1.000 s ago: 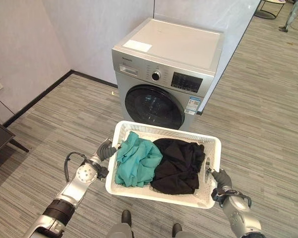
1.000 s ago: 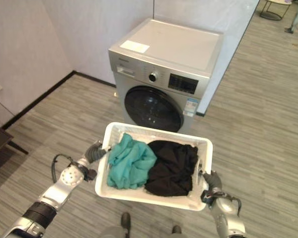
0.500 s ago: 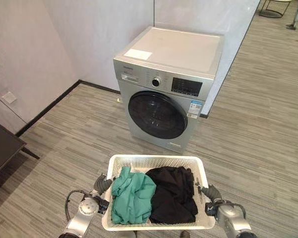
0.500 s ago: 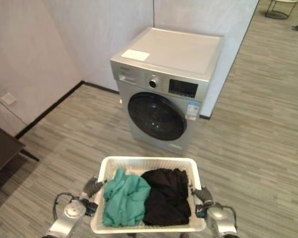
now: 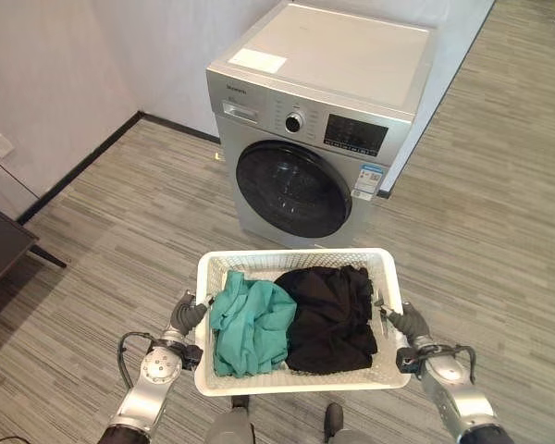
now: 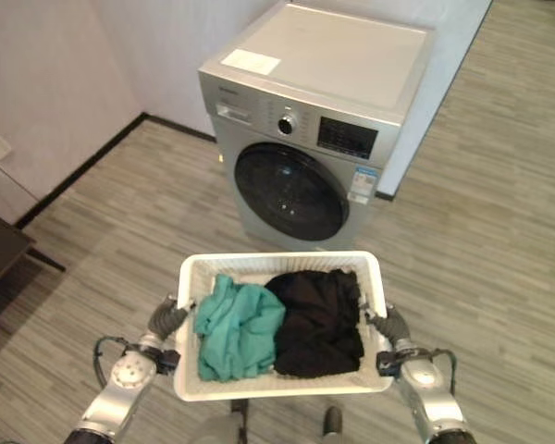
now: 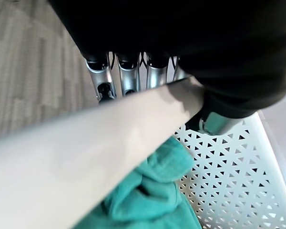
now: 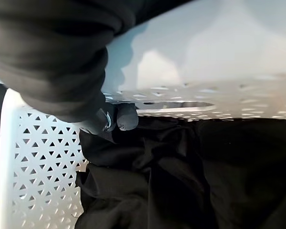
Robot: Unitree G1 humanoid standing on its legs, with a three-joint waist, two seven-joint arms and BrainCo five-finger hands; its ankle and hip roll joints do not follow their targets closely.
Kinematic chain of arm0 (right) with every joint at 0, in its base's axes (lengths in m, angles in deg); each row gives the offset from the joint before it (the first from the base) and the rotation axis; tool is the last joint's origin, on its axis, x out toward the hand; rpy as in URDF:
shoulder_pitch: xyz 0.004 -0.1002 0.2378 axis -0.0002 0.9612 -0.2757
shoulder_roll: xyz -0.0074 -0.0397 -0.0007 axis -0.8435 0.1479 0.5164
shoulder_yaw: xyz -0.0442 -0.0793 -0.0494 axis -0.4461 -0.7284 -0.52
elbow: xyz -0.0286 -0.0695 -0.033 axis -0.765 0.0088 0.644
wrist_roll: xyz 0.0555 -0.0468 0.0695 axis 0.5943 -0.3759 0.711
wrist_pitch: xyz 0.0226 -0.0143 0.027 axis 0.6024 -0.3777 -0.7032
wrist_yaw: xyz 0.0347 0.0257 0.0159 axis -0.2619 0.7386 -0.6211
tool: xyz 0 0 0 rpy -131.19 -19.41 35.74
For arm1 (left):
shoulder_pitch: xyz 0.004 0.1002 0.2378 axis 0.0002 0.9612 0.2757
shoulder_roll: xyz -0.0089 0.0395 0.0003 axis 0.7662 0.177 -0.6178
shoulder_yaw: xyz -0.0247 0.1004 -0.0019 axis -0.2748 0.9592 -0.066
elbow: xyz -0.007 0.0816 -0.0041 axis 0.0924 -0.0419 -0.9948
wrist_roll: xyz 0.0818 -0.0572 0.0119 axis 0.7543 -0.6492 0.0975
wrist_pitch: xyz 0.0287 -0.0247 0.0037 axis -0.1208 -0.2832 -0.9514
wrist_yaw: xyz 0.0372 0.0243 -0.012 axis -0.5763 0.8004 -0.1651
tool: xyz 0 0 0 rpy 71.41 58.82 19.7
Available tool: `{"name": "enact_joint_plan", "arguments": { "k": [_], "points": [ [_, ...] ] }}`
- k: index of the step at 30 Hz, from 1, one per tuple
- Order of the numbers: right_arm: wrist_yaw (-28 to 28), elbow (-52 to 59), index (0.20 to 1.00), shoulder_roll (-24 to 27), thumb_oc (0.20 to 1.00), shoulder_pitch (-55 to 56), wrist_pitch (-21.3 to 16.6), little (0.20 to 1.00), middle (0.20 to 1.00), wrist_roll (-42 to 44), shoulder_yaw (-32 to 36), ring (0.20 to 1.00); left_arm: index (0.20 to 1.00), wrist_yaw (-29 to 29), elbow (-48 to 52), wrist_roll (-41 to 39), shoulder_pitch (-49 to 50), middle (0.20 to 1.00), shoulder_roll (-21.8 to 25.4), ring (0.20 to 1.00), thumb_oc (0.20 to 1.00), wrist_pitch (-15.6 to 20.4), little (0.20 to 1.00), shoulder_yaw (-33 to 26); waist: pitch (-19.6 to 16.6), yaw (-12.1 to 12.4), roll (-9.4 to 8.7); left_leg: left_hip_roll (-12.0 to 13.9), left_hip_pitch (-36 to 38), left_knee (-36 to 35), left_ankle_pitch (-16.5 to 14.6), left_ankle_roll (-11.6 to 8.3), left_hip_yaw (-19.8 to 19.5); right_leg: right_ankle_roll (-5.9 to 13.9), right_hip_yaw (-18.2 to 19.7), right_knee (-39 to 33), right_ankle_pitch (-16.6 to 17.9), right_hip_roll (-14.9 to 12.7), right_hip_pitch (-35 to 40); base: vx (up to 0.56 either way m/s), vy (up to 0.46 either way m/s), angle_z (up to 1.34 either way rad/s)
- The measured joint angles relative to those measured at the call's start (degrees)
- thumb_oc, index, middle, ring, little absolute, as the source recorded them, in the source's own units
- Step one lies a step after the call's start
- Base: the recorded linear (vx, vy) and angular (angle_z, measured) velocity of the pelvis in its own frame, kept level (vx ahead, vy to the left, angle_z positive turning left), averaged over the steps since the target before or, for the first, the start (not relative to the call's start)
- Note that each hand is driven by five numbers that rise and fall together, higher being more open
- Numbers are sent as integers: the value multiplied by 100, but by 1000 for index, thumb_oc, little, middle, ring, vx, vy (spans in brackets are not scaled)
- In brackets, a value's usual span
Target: Grab the laundry basket,head to the washer,open it,put in the laundry and shut it.
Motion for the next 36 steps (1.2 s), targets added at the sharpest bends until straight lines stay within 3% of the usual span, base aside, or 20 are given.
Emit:
{"name": "enact_joint_plan", "arguments": {
  "k": [3,4,8,10,11,14,17,19,21,22,23,25,26,27,28,29,31,32,34,36],
  "points": [
    [94,410,200,13,200,-56,-19,200,200,-116,308,200,200,0,344,143,-187,200,45,200,200,79,200,-163,68,-30,-34,-232,24,35,-138,102,183,63,138,28,44,-208,-19,127,302,-19],
    [154,520,200,30,200,-56,-19,200,200,-124,479,200,200,8,420,179,-429,200,60,200,200,93,200,-155,183,-10,13,-261,17,242,-295,271,146,106,137,295,-57,-326,-22,128,177,2],
    [196,921,200,80,200,34,-42,200,200,-123,638,200,200,-9,729,274,-800,200,354,200,200,208,200,-207,278,-243,-87,-588,58,398,-477,421,11,54,46,1696,-396,-598,-568,155,236,16],
    [217,1277,200,196,200,-125,-54,200,200,-131,589,200,200,-32,930,369,-805,200,587,200,200,216,200,-468,470,-250,-308,-812,-145,1495,-1029,832,148,252,231,3572,-495,-947,-1681,175,95,-67],
    [224,1744,200,290,200,-67,-162,200,200,-133,611,200,200,-54,979,392,-805,200,665,200,200,248,200,-591,539,-241,-227,-779,-79,1592,-1453,720,220,389,243,3869,-800,-876,-2190,395,119,-63],
    [324,2162,200,584,200,85,-186,200,200,-128,644,200,200,-78,1293,441,-770,200,762,200,200,422,200,-843,534,-379,-334,-750,118,1288,-1492,814,285,235,-412,2384,-701,-352,-2289,352,72,-24],
    [337,2146,200,668,200,-29,-255,200,200,-123,756,200,200,-164,1279,631,-1022,200,795,200,200,513,200,-835,493,-510,-423,-801,481,1024,-1537,836,251,93,-624,1286,-63,-55,-2229,320,-34,18],
    [336,2148,200,745,200,-140,-255,200,200,-122,757,200,200,-196,1241,636,-1164,200,828,200,200,511,200,-834,479,-516,-441,-810,700,895,-1622,772,206,41,-758,1000,174,-22,-2119,391,-92,18],
    [337,2172,200,918,200,-127,-227,200,200,-122,757,200,200,-206,1137,669,-1388,200,831,200,200,435,200,-757,390,-635,-465,-796,1117,850,-1817,522,-90,-116,-776,986,286,2,-1566,370,-199,63],
    [337,2218,200,1049,200,-84,-228,200,200,-116,792,200,200,-209,1138,669,-1407,200,797,200,200,461,200,-729,310,-666,-388,-640,1281,970,-1936,254,-186,-517,-791,962,550,162,-1333,293,-266,75],
    [337,2278,200,1157,200,-16,-229,200,200,-115,866,200,200,-210,1141,667,-1426,200,774,200,200,481,200,-692,259,-657,-332,-476,1250,1453,-2037,17,-226,-917,-878,981,448,268,-1109,261,-237,59],
    [354,2500,200,1187,200,133,-236,200,200,-115,1107,200,200,-215,1158,655,-1434,200,719,200,200,532,200,-658,179,-612,-364,-153,384,3556,-1770,-530,-84,-1091,-1043,989,164,474,-795,244,-165,7],
    [377,2690,200,1260,200,46,-242,200,200,-115,1142,200,200,-272,1256,611,-1203,200,696,200,200,559,200,-771,113,-415,-308,42,-225,5131,-1039,-483,-416,-1310,-845,960,-49,747,-512,317,-23,-81],
    [401,2893,200,1284,200,15,-295,200,200,-103,1160,200,200,-340,1236,611,-1166,200,763,200,200,570,200,-805,10,-370,-459,65,-855,5660,-1402,-384,-620,-1465,-545,885,-289,841,-280,229,18,-78],
    [415,2924,200,1264,200,60,-310,200,200,-97,1215,200,200,-340,1235,612,-1236,200,788,200,200,580,200,-805,-12,-420,-622,111,-1162,5428,-1524,-158,-549,-1441,-509,856,-349,815,-223,245,192,-74],
    [442,2916,200,1213,200,2,-318,200,200,-80,1210,200,200,-349,1241,613,-1230,200,883,200,200,578,200,-810,9,-353,-765,152,-1203,4300,-1549,-83,-522,-1419,-318,828,-342,819,-80,104,122,-53],
    [448,2871,200,1015,200,-99,-317,200,200,-77,1181,200,200,-353,1226,616,-1217,200,945,200,200,574,200,-813,7,-315,-763,163,-1262,3353,-1543,-78,-704,-1319,-34,696,-385,877,247,208,191,-89],
    [481,2905,200,964,200,-33,-327,200,200,-69,1131,200,200,-415,1259,619,-1120,200,1069,200,200,593,200,-828,-17,-283,-694,111,-1028,2051,-1128,-80,-870,-1098,101,679,-505,901,508,236,191,-109],
    [520,2906,200,880,200,-25,-358,200,200,-51,1086,200,200,-423,1492,632,-898,200,1313,200,200,684,200,-962,-13,-206,-614,-21,-814,843,-719,-150,-1422,-944,473,641,-609,956,707,169,119,-125],
    [623,2991,200,1041,200,156,-356,200,200,-19,1047,200,200,-463,1903,637,-360,200,1139,200,200,736,200,-1207,-162,-79,-220,42,-745,1098,495,416,-1561,-726,683,557,-796,1130,1001,156,167,-125]
  ]
}}
